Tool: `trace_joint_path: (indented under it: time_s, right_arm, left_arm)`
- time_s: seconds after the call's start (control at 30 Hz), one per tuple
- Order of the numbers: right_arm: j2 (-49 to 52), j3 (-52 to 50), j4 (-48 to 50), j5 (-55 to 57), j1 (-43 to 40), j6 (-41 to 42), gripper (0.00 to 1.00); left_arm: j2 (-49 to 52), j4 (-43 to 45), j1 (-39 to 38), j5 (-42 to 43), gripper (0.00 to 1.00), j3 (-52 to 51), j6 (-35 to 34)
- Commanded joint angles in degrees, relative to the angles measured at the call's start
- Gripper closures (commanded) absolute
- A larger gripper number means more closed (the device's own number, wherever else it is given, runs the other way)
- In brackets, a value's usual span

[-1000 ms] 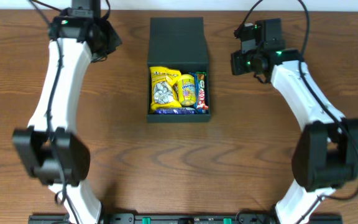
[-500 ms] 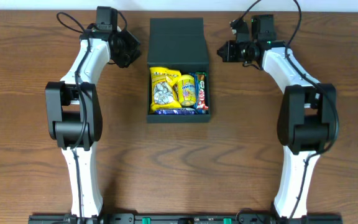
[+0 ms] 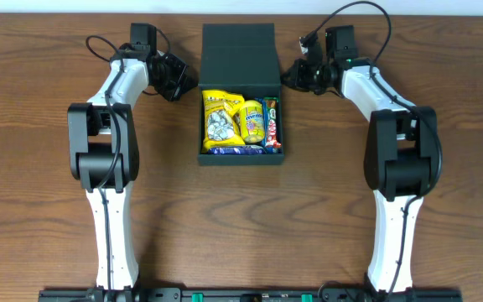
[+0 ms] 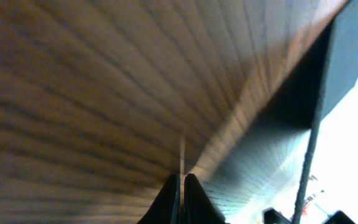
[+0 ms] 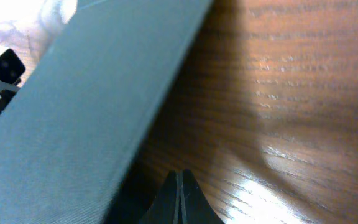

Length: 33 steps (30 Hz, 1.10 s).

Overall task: Pack container
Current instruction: 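Lift the box lid with both grippers and swing it closed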

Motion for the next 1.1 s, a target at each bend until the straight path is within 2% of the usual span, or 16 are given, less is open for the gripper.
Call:
trace_joint_path:
  time_s: [0.0, 0.2, 0.4, 0.67, 0.8, 0.97, 1.07]
  right_arm:
    - [2.1, 0.8, 0.6, -2.2, 0.9, 2.3, 0.99]
    - [2.1, 0.8, 8.1, -8.8, 1.3, 2.3, 0.99]
    - [2.1, 0.8, 16.5, -20.5, 0.8, 0.3, 0.99]
    - [-2.8, 0.9, 16.8, -21.2, -0.5, -4.3, 0.98]
    - [-7.3, 0.9, 13.4, -21.2, -0.5, -10.3, 0.99]
    - [-13.5, 0.9, 5.9, -20.7, -0.4, -19.1, 0.99]
    - [-18.3, 0.9, -3.2, -18.6, -0.3, -27.7, 0.99]
  left_arm:
    - [-0.1, 1.1, 0.2, 1.7, 0.94, 0.3, -1.5]
    - [-0.1, 7.7, -0.2, 5.7, 0.94, 0.3, -1.7]
    - [-0.2, 13.4, 0.0, 10.1, 0.94, 0.3, -0.9]
    - [-0.5, 14.9, 0.9, 16.4, 0.94, 7.8, 5.1]
    - [-0.8, 10.2, 1.2, 18.2, 0.94, 14.3, 11.1]
    - [-2.1, -4.6, 1.1, 18.2, 0.94, 23.8, 25.2]
    - [-4.3, -16.0, 1.0, 17.3, 0.94, 28.7, 36.0]
